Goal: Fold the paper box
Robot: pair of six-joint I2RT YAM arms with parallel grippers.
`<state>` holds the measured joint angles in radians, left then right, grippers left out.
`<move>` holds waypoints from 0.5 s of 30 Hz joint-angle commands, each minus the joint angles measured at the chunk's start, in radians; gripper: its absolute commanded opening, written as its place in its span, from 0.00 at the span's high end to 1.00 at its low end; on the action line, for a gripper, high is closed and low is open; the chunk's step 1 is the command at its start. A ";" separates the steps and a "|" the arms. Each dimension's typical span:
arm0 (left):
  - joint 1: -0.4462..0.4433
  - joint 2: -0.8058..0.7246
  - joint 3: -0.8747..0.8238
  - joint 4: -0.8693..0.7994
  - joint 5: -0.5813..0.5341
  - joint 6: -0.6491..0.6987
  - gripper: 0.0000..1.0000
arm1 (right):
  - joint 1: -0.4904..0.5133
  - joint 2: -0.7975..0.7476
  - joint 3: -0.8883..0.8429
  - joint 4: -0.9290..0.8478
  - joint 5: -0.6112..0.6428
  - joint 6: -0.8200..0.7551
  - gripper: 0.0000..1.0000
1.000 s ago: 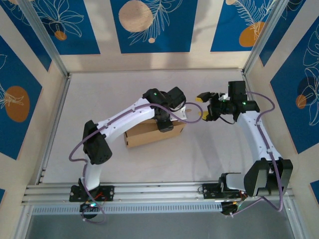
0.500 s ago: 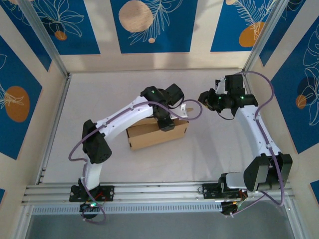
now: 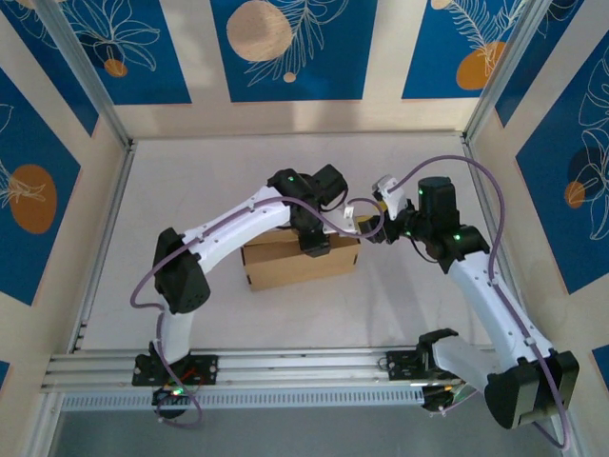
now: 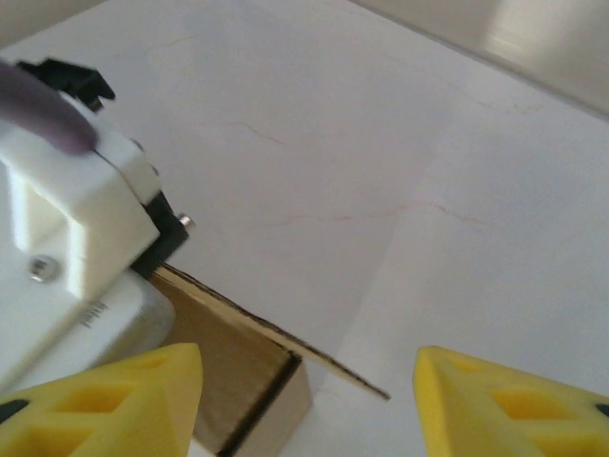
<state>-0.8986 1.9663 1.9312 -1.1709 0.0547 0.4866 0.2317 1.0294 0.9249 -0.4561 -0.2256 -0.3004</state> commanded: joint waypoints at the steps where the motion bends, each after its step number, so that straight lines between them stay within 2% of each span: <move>1: 0.003 -0.063 -0.035 0.048 0.032 0.047 0.63 | -0.019 0.028 -0.014 -0.013 -0.051 -0.147 0.39; 3: 0.004 -0.073 -0.062 0.068 0.043 0.050 0.63 | -0.036 0.031 -0.018 -0.015 -0.042 -0.147 0.39; 9: 0.013 -0.097 -0.118 0.106 0.069 0.044 0.63 | -0.062 0.033 -0.062 0.016 -0.217 -0.145 0.43; 15: 0.030 -0.103 -0.121 0.122 0.085 0.019 0.64 | -0.038 0.056 -0.073 0.002 -0.241 -0.115 0.63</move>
<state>-0.8818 1.8923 1.8126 -1.0866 0.0933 0.5072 0.1738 1.0836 0.8669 -0.4465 -0.3851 -0.4145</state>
